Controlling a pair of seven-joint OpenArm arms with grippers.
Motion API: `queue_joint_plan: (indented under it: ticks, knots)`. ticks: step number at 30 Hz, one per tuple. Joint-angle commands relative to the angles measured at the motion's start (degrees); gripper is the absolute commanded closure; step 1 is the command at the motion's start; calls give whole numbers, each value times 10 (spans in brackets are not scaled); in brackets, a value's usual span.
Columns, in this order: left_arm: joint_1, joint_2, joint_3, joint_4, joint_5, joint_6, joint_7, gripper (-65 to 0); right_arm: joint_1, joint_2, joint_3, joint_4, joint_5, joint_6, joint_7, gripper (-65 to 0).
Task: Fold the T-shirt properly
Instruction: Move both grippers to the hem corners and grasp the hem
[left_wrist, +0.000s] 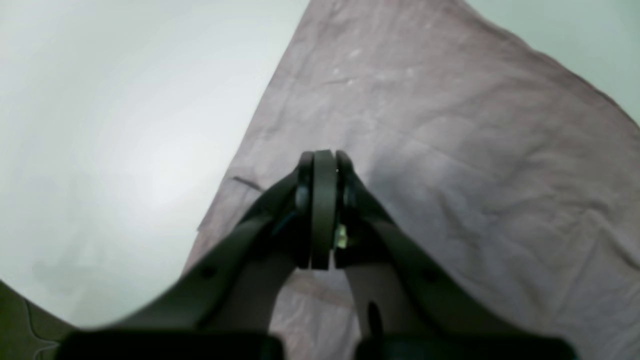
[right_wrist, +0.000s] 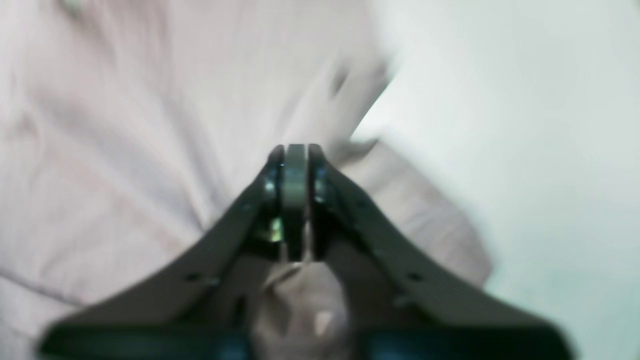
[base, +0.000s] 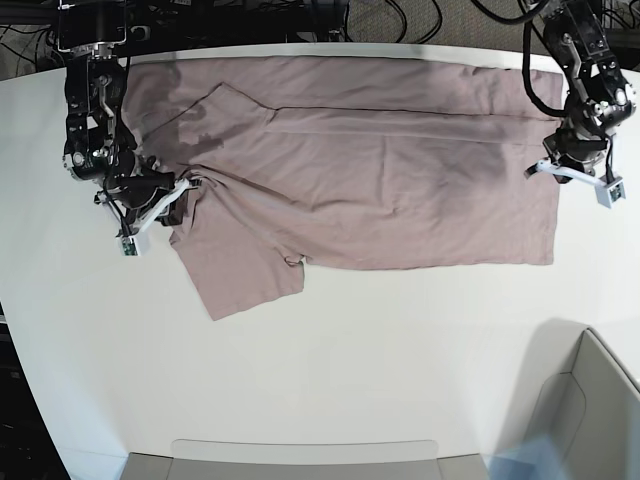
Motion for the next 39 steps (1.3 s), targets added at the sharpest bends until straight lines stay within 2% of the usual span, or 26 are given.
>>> queue_joint_plan:
  ticks: [1, 4, 8, 14, 17, 21, 25, 29, 39]
  knots:
    - [-3, -8, -2, 9, 1, -1, -9, 0, 12, 6, 5, 11, 3, 2, 9, -88]
    - [-6, -13, -2, 9, 0, -1, -9, 0, 39, 9, 11, 6, 3, 3, 9, -194]
    - [-6, -10, -2, 8, -1, -1, -9, 0, 101, 21, 5, -46, 3, 4, 10, -270]
    - [-7, -3, 28, 8, 1, -1, -9, 0, 226, 25, -2, -201, 3, 7, 18, -272]
    - [-7, 2, 44, 8, 1, -1, -9, 0, 264, 28, -63, -266, 3, 8, 49, -272]
    - [-9, 18, 51, 8, 1, -1, -14, 0, 284, 28, -151, -334, 3, 6, 114, -272]
    - [-24, 20, 50, 8, 2, -1, -13, 0, 291, 16, -177, -396, 3, 6, 165, -272]
    - [-26, 20, 50, 8, 2, -1, -13, 0, 292, 12, -185, -429, 3, 6, 187, -272]
    - [-26, 20, 53, -7, 2, -1, -14, 0, 312, -23, -270, -469, 3, 6, 235, -272]
